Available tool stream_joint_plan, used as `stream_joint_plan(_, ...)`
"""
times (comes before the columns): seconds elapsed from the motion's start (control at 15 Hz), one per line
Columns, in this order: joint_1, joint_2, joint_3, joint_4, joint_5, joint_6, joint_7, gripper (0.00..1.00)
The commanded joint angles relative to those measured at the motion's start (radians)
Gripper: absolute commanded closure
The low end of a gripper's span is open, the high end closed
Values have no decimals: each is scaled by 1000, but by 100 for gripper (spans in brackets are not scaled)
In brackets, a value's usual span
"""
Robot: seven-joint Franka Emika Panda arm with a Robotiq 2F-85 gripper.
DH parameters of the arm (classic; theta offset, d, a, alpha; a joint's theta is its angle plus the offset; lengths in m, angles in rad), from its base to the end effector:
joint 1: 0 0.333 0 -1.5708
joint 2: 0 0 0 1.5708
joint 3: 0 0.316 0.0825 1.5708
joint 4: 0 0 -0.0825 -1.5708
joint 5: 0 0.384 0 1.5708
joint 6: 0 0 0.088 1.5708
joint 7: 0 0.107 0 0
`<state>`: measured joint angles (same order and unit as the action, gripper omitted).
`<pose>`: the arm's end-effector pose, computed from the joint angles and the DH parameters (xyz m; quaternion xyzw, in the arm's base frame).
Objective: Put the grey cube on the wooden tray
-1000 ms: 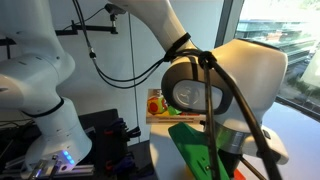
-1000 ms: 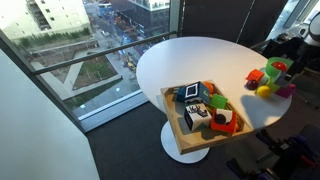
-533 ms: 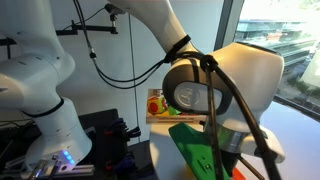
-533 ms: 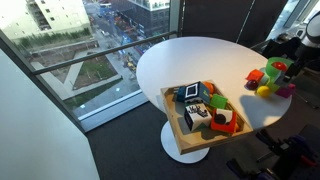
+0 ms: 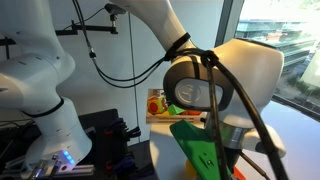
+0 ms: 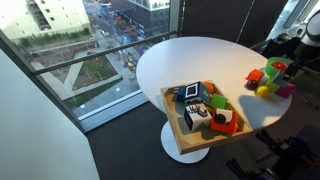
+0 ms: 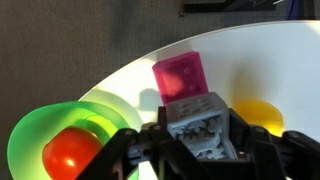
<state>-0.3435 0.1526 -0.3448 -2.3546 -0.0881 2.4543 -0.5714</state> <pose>0.3901 -0.3229 0.2655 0.9981 -0.0224 -0.0496 0.0293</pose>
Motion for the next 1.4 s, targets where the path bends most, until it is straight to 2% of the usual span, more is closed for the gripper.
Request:
stream_joint_plan(0.0,-4,-54,21,-9,-10,-28,25,66)
stream_joint_plan(0.93,50,-159,75,-9,11,-71,145,68)
stream_joint_plan(1.33,103,-218,110,-18,44,-153,172,68)
